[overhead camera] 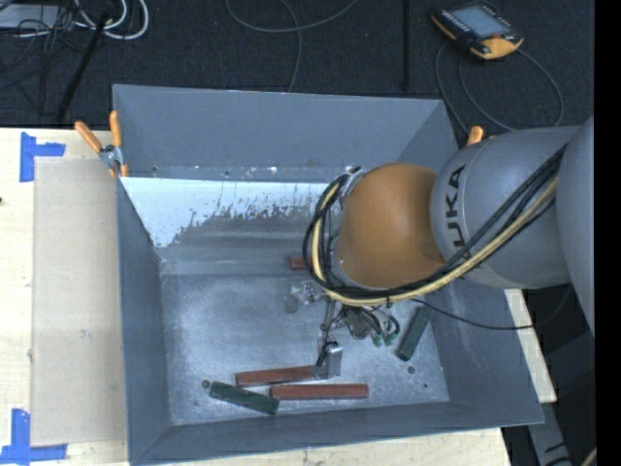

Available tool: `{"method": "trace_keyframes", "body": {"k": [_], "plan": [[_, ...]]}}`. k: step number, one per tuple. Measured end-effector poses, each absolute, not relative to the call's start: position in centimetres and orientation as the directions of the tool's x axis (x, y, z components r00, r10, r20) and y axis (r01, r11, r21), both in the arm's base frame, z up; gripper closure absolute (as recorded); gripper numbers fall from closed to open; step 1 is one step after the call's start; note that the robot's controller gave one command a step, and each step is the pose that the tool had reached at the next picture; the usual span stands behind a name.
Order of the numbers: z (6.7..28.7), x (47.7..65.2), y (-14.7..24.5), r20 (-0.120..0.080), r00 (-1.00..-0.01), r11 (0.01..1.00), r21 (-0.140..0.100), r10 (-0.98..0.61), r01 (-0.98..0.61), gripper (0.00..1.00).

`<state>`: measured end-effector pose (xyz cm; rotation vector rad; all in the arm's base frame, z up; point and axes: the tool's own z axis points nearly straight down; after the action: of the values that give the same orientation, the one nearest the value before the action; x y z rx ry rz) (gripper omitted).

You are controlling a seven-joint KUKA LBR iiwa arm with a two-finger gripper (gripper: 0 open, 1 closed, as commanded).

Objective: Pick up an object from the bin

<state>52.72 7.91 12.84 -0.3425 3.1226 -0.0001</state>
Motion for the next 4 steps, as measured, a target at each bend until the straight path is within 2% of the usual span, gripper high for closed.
{"method": "trace_keyframes", "body": {"k": [1, 2, 4], "plan": [[7.2, 51.1, 12.3, 0.0, -0.913, 0.913, 0.0, -0.408, -0.408, 0.0], [7.2, 49.4, 12.0, -0.002, -0.996, 0.996, 0.003, -0.089, -0.089, 1.0], [7.6, 49.3, 11.9, 0.002, -0.996, 0.996, 0.002, -0.088, -0.088, 1.0]]}}
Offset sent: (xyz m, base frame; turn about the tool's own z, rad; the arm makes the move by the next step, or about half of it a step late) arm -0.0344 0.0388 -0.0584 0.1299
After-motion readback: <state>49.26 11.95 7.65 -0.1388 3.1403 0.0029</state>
